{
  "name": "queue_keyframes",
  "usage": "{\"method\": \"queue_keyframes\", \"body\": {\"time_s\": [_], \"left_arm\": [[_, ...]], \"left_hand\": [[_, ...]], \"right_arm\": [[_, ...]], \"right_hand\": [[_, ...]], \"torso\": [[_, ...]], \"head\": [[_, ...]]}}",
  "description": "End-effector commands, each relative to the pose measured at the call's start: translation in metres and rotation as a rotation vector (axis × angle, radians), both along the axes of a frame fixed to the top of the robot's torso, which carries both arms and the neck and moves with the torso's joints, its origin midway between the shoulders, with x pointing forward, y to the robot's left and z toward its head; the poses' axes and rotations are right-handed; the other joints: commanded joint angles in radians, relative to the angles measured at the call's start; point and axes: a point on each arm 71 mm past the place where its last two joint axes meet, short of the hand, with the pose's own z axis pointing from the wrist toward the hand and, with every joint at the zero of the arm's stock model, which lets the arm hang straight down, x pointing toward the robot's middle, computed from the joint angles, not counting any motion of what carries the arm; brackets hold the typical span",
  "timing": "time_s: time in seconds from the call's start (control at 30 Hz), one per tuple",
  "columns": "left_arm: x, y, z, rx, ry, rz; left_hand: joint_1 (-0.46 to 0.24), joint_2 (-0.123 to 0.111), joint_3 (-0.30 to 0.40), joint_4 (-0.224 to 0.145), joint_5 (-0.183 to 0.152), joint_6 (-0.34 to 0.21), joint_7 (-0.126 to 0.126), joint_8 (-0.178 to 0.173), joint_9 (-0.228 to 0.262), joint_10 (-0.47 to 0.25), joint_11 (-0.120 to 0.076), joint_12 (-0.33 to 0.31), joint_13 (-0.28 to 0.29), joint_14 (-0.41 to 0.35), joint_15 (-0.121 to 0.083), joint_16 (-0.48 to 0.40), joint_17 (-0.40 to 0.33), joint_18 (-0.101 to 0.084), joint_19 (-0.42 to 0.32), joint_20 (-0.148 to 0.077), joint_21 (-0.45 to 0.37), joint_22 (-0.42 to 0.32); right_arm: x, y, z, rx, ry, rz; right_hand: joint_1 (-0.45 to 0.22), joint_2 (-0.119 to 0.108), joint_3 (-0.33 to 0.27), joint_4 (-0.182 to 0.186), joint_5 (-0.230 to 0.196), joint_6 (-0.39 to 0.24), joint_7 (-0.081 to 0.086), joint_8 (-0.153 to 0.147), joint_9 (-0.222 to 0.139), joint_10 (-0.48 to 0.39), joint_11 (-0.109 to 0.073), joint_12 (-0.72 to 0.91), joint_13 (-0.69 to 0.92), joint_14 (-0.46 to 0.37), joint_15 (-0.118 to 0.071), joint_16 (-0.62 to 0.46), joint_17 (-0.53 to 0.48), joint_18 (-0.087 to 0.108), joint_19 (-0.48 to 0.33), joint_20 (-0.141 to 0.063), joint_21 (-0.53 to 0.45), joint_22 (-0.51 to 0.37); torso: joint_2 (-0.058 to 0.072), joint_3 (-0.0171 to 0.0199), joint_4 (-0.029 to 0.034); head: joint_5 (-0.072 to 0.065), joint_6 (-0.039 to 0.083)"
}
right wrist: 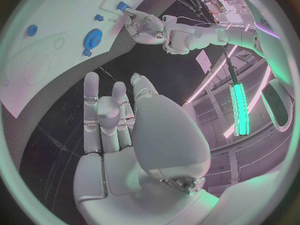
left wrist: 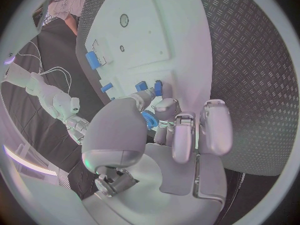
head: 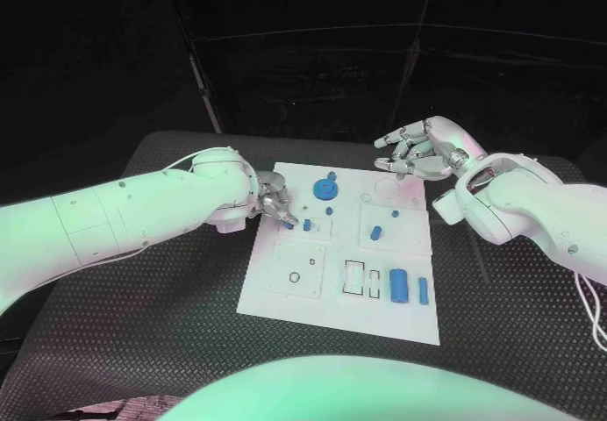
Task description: Assemble the parts on the task board
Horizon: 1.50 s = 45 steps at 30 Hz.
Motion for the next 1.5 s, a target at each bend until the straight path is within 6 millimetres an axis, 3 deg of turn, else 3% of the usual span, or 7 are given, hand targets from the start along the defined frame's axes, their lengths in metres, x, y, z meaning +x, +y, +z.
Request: {"method": "queue_keyframes", "body": {"time_s": [0.03,0.8,1.1,1.33,1.5], "left_arm": [[-0.005,-0.004,-0.007,0.013,0.045,-0.033],[-0.002,-0.003,-0.007,0.009,0.034,-0.017],[-0.001,-0.001,-0.006,-0.002,0.016,-0.002],[-0.001,-0.001,0.003,-0.042,-0.032,0.025],[0.001,0.000,0.013,-0.096,-0.064,0.061]], "left_hand": [[-0.015,-0.002,-0.010,0.003,0.006,0.020,-0.013,-0.001,-0.003,0.009,0.002,0.007,0.002,0.104,-0.009,0.003,0.263,-0.006,0.007,-0.001,0.006,0.011],[-0.114,-0.005,-0.106,0.071,0.005,0.046,-0.013,-0.009,-0.037,0.018,0.002,0.013,0.016,0.104,-0.010,0.003,0.263,-0.008,0.012,-0.003,0.011,0.021],[-0.141,-0.011,-0.158,0.100,0.006,0.052,-0.013,-0.009,-0.047,0.019,0.002,0.014,0.019,0.104,-0.009,0.003,0.263,-0.008,0.013,-0.003,0.011,0.024],[-0.169,-0.016,-0.212,0.140,0.006,0.041,-0.009,-0.014,-0.058,0.000,0.005,-0.014,-0.014,0.104,-0.008,0.003,0.263,-0.004,0.003,-0.002,-0.005,0.007],[-0.181,-0.026,-0.256,0.157,0.006,0.028,-0.004,-0.015,-0.065,-0.030,0.009,-0.060,-0.073,0.104,-0.006,0.003,0.263,0.002,-0.009,-0.001,-0.025,-0.014]], "right_arm": [[0.000,0.001,0.001,0.003,-0.001,0.007],[0.000,0.002,0.001,0.005,-0.003,0.007],[0.000,0.002,0.001,0.005,-0.003,0.008],[0.000,0.002,0.001,0.005,-0.004,0.010],[0.001,0.003,0.001,0.010,0.000,0.011]], "right_hand": [[-0.003,0.004,0.001,0.005,0.006,-0.007,-0.001,0.006,0.000,-0.008,0.001,0.004,-0.001,-0.001,-0.001,-0.002,0.001,0.005,0.009,0.000,-0.003,-0.001],[-0.004,0.004,0.001,0.007,0.006,-0.007,-0.001,0.007,0.000,-0.008,0.001,0.004,-0.001,-0.001,-0.001,-0.004,0.000,0.005,0.009,0.000,-0.004,-0.002],[-0.004,0.004,0.000,0.007,0.006,-0.007,-0.001,0.007,0.000,-0.008,0.001,0.004,-0.001,-0.001,-0.001,-0.004,0.000,0.005,0.009,0.000,-0.004,-0.002],[-0.005,0.004,0.000,0.008,0.006,-0.008,-0.001,0.007,0.000,-0.009,0.001,0.004,-0.001,-0.001,-0.001,-0.005,-0.001,0.005,0.009,0.000,-0.004,-0.002],[0.000,-0.003,-0.004,0.007,-0.039,-0.010,-0.001,0.007,-0.001,-0.010,0.002,0.010,-0.001,-0.002,0.000,-0.009,0.000,0.005,0.011,0.000,-0.009,-0.004]], "torso": [[0.000,0.0001,0.0002],[-0.001,0.0007,-0.0004],[0.001,-0.0008,0.0003],[0.000,-0.0006,0.0001],[-0.001,-0.0007,0.0005]], "head": [[0.001,0.001],[0.001,0.000],[-0.001,0.000],[-0.005,0.000],[-0.007,0.002]]}}
